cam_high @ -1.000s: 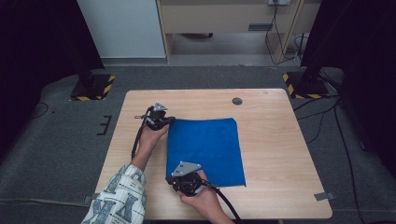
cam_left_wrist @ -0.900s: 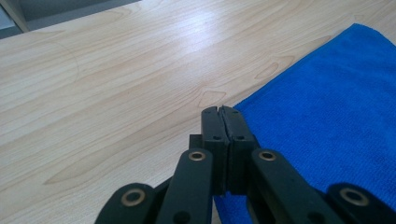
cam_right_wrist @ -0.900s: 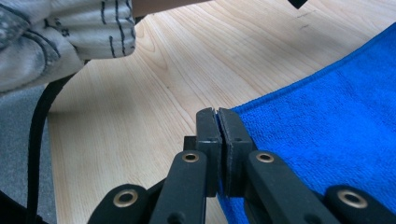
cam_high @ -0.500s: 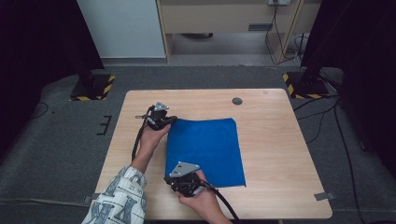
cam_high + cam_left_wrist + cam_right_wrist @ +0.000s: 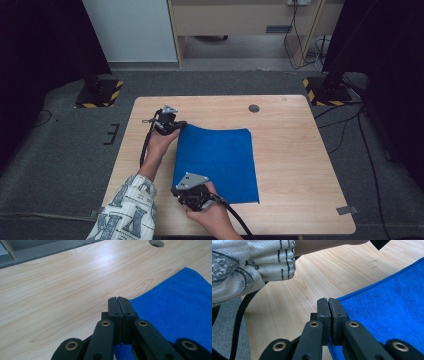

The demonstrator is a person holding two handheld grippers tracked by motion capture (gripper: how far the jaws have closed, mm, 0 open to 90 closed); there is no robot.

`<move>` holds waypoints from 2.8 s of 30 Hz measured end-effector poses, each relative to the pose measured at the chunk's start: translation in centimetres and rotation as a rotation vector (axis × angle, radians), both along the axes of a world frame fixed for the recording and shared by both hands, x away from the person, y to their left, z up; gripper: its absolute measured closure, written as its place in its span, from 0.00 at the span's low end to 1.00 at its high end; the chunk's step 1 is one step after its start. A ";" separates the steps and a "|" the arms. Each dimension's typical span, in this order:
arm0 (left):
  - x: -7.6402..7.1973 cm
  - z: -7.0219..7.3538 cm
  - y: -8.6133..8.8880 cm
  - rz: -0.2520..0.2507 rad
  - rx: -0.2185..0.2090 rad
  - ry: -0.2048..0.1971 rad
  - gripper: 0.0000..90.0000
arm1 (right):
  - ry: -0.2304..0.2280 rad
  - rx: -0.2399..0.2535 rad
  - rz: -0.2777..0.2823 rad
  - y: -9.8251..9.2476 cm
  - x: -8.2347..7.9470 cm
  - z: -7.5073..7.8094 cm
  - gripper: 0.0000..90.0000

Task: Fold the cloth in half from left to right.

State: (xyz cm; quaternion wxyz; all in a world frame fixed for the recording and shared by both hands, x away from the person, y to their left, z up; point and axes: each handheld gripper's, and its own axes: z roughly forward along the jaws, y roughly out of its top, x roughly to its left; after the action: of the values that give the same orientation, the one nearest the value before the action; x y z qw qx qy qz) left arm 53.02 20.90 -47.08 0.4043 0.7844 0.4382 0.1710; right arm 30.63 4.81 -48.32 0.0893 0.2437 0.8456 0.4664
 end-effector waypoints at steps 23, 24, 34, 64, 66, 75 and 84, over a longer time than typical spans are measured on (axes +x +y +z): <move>0.0 0.1 2.3 0.019 0.028 0.016 0.99 | -0.025 -0.011 0.026 2.2 -0.7 -0.2 0.98; 0.0 0.1 2.3 0.021 0.025 0.017 0.99 | -0.025 -0.012 0.025 2.2 -0.6 -0.2 0.98; -0.3 0.3 3.1 0.019 0.032 0.019 0.99 | -0.037 0.014 0.029 2.8 -1.2 0.3 0.99; -0.7 -0.6 1.0 0.028 -0.031 0.023 0.99 | -0.004 0.032 0.009 0.8 -1.6 0.0 0.98; -0.6 -0.3 0.0 0.013 -0.019 0.018 0.99 | -0.003 0.032 -0.001 0.1 -1.6 0.1 0.98; -0.1 0.5 -2.7 -0.020 0.018 0.010 0.99 | -0.011 0.021 -0.019 -1.8 -1.7 0.4 0.98; 0.5 -0.3 -3.9 -0.022 0.017 0.030 0.99 | -0.006 0.027 -0.043 -3.5 -1.3 0.3 0.98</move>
State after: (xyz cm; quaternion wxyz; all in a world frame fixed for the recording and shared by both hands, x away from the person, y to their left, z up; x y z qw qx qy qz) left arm 53.53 17.02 -47.36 0.3926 0.7951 0.4341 0.1585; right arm 29.33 1.31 -47.98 0.0987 0.2615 0.8335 0.4766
